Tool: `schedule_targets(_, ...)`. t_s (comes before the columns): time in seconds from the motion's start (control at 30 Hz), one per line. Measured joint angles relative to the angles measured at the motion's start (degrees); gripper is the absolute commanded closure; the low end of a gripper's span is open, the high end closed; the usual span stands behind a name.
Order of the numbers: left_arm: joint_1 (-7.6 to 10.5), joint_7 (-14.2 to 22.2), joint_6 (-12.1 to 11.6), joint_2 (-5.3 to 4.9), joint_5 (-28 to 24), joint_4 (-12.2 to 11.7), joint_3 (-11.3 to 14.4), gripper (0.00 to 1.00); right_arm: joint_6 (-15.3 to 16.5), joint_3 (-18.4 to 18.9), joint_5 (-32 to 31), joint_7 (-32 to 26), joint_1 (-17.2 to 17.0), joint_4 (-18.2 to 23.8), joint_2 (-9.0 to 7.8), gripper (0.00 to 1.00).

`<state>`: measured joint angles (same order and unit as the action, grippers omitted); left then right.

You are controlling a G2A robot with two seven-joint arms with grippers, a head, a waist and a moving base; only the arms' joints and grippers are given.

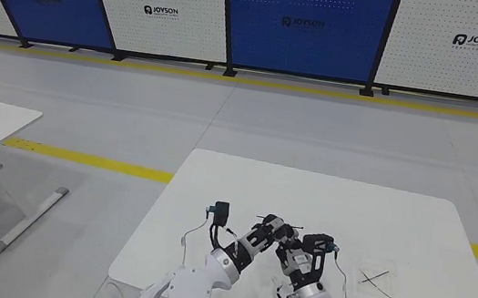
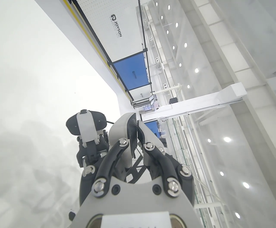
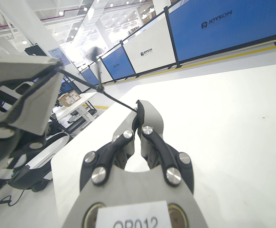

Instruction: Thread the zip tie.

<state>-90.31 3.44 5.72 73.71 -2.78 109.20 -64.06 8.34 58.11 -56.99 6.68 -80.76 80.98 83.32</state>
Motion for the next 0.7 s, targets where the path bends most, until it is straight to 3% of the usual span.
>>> schedule_targets(0.7,-2.92,-0.8,-2.1,-0.49,3.3,4.0,0.5,1.00,1.2,0.1,0.6,0.1,0.9,-1.5,-0.05,1.00)
